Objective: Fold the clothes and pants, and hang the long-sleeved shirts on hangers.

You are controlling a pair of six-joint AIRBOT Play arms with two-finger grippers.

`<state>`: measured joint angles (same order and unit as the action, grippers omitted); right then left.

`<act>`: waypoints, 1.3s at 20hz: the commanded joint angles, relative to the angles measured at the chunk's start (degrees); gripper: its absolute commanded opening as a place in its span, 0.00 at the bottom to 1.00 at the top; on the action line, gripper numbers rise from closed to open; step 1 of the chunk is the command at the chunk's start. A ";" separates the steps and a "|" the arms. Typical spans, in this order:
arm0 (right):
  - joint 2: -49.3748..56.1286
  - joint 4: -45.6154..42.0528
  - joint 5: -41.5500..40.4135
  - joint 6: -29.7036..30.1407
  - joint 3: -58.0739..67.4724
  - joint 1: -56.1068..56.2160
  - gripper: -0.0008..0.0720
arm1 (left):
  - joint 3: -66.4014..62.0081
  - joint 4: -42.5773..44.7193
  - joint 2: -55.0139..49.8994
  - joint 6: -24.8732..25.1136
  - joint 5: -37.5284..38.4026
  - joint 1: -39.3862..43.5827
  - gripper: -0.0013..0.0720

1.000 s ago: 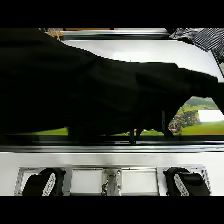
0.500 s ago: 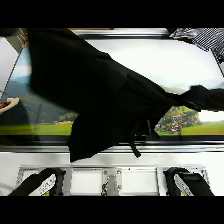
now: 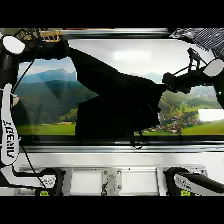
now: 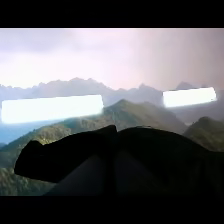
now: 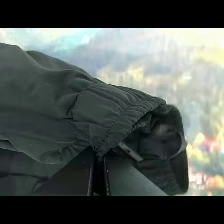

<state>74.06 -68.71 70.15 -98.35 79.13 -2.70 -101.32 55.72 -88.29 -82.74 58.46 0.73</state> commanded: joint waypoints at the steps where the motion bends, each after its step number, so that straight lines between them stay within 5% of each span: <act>1: -0.68 -2.16 -0.04 4.15 -0.31 0.20 0.04 | 1.66 1.36 2.27 -1.25 6.03 -1.53 0.02; 9: -10.58 -8.26 3.63 7.08 -19.32 0.79 0.04 | 43.98 9.27 26.60 -1.25 6.38 1.66 0.02; 14: -11.34 -8.24 0.76 6.84 -32.89 2.38 0.04 | 68.32 9.11 33.48 -1.27 -2.67 4.11 0.02; 19: -11.30 -8.11 -8.72 4.79 -43.08 5.53 0.04 | 76.13 8.66 33.55 -1.31 -11.65 3.52 0.02; 26: -11.32 -6.27 -11.41 3.67 -45.09 5.81 0.06 | 76.13 8.63 33.55 -1.31 -11.39 1.31 0.02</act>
<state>62.74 -76.25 60.36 -94.32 34.85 2.92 -25.67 64.27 -54.83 -84.01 47.27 2.50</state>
